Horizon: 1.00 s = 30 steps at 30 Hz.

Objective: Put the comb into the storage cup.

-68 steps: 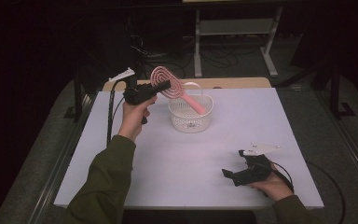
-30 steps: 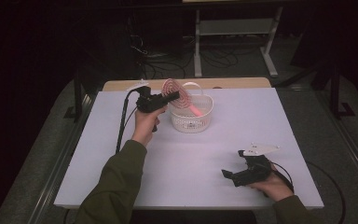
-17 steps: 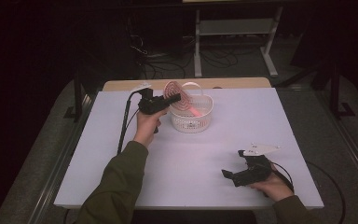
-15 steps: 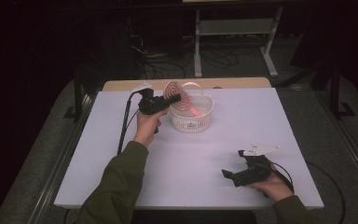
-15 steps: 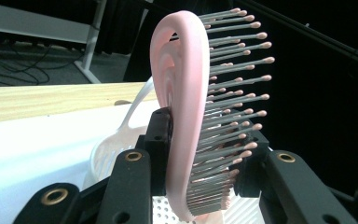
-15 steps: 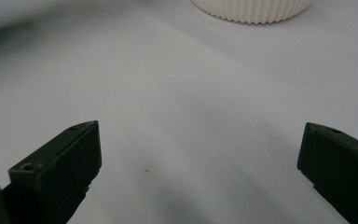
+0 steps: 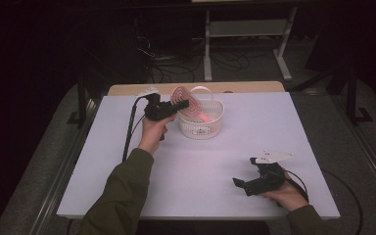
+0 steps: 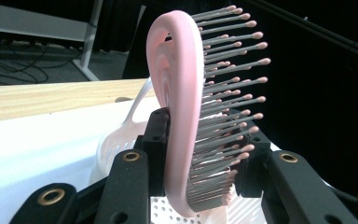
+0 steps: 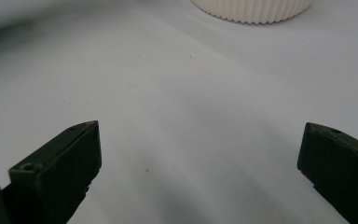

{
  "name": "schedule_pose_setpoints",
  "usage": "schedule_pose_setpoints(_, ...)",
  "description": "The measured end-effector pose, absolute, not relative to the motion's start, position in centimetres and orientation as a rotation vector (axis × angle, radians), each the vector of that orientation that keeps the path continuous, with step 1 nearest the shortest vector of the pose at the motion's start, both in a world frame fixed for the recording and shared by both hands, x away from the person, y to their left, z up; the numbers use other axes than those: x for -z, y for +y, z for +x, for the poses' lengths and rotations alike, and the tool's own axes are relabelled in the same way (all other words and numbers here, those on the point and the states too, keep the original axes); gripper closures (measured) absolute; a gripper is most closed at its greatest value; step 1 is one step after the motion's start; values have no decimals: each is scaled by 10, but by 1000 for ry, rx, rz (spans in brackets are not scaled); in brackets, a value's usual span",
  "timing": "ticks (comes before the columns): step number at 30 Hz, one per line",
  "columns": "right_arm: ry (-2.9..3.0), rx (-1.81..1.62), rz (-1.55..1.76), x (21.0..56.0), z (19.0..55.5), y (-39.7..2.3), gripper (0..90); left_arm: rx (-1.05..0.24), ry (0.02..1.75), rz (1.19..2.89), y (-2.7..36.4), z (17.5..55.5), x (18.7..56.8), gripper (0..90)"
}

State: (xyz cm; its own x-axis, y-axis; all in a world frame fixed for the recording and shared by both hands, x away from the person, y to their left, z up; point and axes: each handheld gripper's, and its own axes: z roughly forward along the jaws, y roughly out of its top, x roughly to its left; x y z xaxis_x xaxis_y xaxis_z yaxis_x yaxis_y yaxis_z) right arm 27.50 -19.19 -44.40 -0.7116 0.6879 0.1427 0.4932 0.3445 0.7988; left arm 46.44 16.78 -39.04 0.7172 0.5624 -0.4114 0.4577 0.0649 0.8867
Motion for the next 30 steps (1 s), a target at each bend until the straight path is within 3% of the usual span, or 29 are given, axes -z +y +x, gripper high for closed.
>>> schedule_pose_setpoints(30, 2391, -1295, 1064, 446, 276, -192, 0, -143, 873, 1593, 176, 467, 395, 576)
